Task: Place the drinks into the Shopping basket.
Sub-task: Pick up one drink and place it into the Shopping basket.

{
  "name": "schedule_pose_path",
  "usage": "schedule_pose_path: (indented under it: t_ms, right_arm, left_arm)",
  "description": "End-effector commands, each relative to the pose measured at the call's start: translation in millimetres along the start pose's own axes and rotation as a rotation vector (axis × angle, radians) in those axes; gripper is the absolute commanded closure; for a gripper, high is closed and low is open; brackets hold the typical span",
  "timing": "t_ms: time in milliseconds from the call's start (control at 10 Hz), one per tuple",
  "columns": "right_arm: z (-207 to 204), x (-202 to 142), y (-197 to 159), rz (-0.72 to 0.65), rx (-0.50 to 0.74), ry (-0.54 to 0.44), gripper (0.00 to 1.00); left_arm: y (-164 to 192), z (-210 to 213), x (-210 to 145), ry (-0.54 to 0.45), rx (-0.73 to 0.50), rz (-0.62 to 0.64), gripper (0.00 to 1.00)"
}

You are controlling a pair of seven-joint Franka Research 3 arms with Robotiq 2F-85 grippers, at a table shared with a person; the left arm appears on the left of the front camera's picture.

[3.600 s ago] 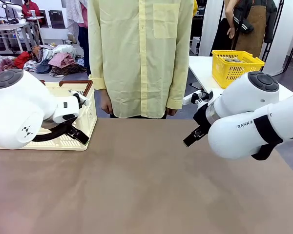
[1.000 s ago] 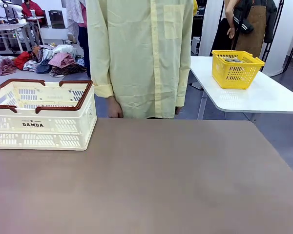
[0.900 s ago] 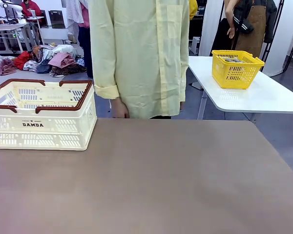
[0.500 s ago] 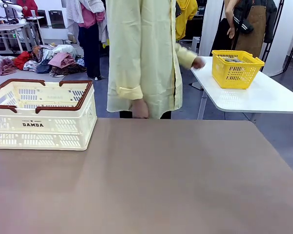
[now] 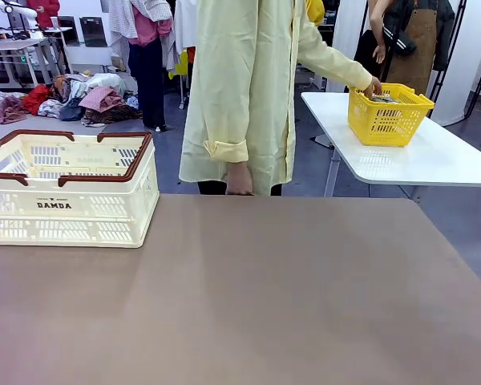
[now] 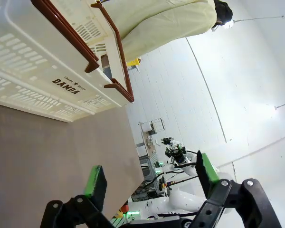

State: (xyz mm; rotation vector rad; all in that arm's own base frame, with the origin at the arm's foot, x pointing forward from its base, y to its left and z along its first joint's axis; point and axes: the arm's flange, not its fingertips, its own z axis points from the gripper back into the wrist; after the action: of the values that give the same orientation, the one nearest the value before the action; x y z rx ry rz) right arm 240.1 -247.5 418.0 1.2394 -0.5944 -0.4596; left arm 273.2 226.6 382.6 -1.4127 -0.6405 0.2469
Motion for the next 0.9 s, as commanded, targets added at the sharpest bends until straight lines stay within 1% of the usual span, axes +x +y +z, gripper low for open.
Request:
schedule_pose_path:
  t_ms: [0,800]
  right_arm:
    - [1.3,0.9,1.2,0.006,0.013,-0.002,0.00]
    - [1.3,0.9,1.2,0.006,0.013,-0.002,0.00]
  left_arm:
    - [0.2,1.1,-2.1,-0.002,-0.017,-0.004,0.00]
    - [0.2,1.1,-2.1,-0.002,-0.017,-0.004,0.00]
